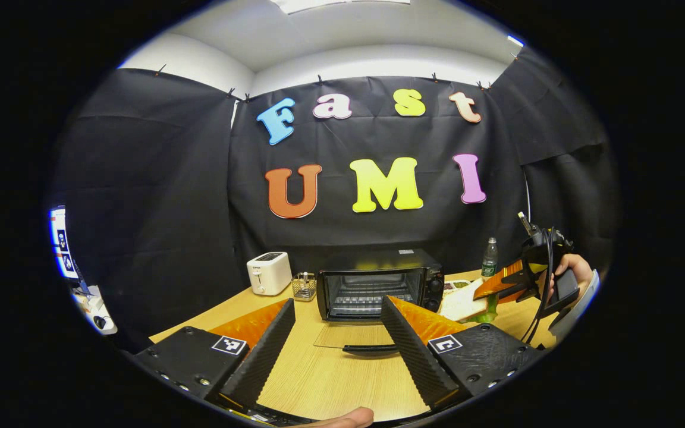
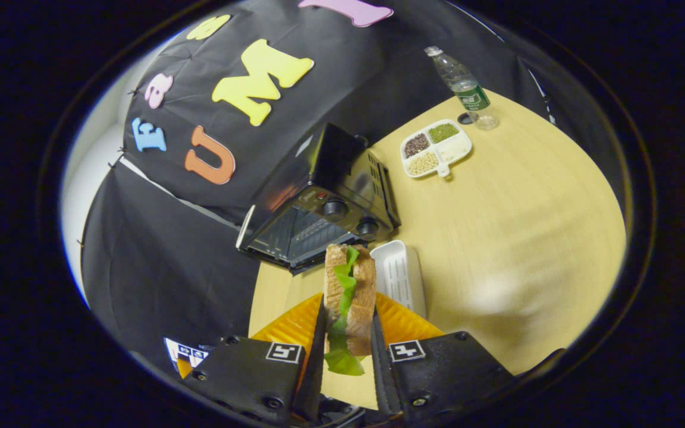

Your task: Open the electric oven with the left hand, put the food in, and close the electric oven.

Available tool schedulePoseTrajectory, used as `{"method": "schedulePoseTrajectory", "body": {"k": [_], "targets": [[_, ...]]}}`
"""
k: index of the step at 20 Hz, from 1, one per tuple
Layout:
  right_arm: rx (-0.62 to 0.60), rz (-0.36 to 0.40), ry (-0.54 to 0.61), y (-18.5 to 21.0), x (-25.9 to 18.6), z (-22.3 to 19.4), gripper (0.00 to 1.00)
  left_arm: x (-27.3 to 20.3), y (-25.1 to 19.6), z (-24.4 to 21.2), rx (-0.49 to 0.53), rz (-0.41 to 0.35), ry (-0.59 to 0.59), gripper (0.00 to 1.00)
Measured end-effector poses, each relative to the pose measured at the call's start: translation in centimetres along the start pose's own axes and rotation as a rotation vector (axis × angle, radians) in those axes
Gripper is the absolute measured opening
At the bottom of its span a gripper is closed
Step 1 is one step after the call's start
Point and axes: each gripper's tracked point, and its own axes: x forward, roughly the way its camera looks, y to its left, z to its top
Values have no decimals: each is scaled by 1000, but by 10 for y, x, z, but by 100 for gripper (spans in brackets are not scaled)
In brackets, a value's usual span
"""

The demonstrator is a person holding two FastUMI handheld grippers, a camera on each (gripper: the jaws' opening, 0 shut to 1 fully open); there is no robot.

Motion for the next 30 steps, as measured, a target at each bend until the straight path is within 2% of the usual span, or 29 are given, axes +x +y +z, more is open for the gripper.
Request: {"method": "schedulePoseTrajectory", "body": {"k": [3,4,5,7,12,14,18,22,26,30], "targets": [[44,54,-41,26,13,-13,37,-5,11,1,-16,-1,-11,95],[63,69,-71,34,20,-17,37,-7,14,0,-19,-2,-14,100],[81,81,-98,41,25,-18,37,-8,18,-1,-22,-4,-16,95],[131,106,-143,51,38,-25,39,-11,28,-3,-31,0,-18,95],[278,159,-257,75,84,-33,36,-9,51,-12,-66,4,-19,95],[326,152,-333,79,104,-29,39,-8,59,-19,-78,1,-7,95],[370,150,-501,93,146,-8,36,-4,80,-30,-76,16,6,95],[375,125,-577,111,199,9,36,4,102,-43,-80,37,27,95],[328,48,-662,108,247,31,36,12,117,-55,-101,46,53,94],[254,-7,-684,96,282,44,36,18,131,-62,-91,61,56,94]]}}
